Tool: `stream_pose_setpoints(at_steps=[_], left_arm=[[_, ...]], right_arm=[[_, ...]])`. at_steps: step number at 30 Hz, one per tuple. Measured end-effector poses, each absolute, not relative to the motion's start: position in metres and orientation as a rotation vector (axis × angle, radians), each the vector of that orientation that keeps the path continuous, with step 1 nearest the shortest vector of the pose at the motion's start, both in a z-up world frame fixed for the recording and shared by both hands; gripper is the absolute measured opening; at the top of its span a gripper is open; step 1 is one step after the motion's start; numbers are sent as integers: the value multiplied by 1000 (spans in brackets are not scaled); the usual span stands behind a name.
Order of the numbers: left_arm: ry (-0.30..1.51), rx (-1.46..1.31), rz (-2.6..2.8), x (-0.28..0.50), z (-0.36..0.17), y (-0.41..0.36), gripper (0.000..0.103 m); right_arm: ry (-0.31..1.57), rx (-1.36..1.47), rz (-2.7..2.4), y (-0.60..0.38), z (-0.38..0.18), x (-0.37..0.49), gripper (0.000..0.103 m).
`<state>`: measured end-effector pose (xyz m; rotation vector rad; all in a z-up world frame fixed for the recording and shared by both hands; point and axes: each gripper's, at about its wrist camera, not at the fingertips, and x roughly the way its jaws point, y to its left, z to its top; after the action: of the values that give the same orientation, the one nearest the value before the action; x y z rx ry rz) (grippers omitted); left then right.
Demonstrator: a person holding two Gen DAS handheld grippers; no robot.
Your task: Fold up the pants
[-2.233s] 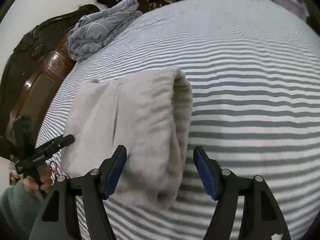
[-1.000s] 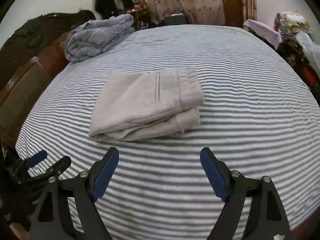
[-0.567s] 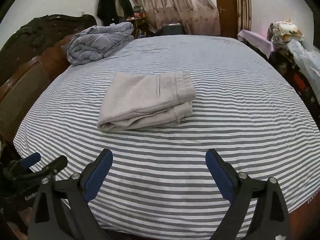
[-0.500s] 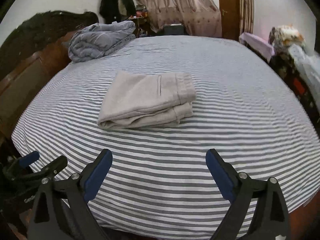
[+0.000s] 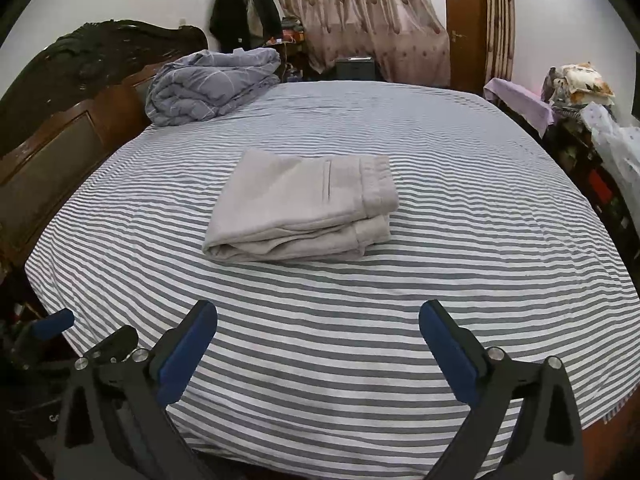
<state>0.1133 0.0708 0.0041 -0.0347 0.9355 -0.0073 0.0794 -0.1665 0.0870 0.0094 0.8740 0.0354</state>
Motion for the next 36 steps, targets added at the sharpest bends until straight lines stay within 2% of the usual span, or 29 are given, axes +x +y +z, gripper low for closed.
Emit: stream_pose_setpoints(at_steps=[36], left_arm=[[903,5,53,109,3,74,99]], right_arm=[[918,13,82,-167,72,80,100]])
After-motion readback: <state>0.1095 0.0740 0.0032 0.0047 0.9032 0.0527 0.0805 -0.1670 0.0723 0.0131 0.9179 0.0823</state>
